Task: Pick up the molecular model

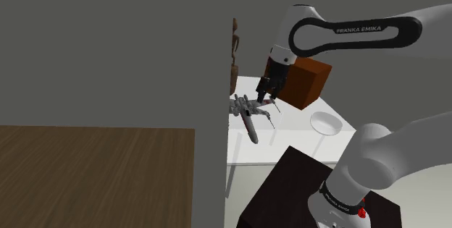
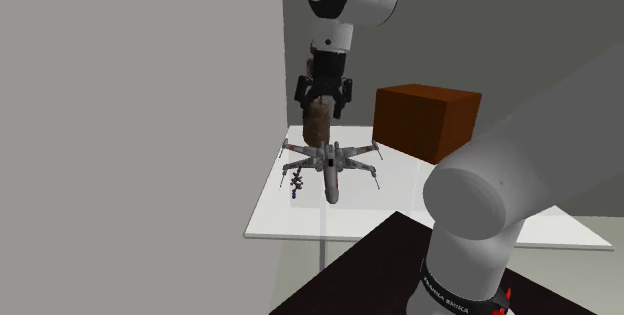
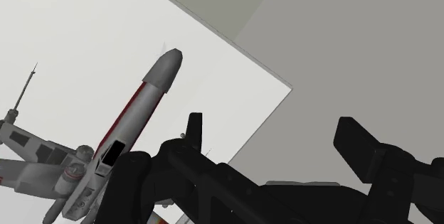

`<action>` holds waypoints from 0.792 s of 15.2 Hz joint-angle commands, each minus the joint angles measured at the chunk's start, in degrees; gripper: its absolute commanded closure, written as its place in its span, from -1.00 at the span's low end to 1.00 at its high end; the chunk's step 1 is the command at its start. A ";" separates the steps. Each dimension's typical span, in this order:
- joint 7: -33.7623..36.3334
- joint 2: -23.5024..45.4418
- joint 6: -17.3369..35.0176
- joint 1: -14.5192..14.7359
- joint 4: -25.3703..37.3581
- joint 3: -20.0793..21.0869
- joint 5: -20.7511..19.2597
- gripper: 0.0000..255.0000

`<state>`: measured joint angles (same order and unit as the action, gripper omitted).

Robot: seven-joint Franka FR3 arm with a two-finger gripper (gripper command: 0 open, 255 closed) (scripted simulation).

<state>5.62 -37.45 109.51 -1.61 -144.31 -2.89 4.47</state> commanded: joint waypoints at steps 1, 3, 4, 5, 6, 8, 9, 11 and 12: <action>-0.69 2.96 4.76 -0.19 -1.04 -0.43 -0.10 -1.00; -1.46 6.36 9.37 -0.36 -1.68 -0.94 -0.11 -1.00; -1.87 8.18 11.65 -0.43 -1.87 -1.21 -0.08 -1.00; -2.28 10.07 13.91 -0.48 -1.96 -1.49 -0.02 -1.00; -2.71 12.03 16.14 -0.51 -1.95 -1.77 0.09 -1.00; -3.63 16.13 20.50 -0.52 -1.65 -2.36 0.42 -1.00; -4.13 18.26 22.61 -0.51 -1.36 -2.66 0.67 -1.00; -5.23 22.65 26.68 -0.43 -0.50 -3.27 1.34 -1.00; -5.85 24.89 28.61 -0.38 0.07 -3.56 1.79 -1.00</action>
<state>0.53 -15.09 135.90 -2.01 -144.90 -6.06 5.85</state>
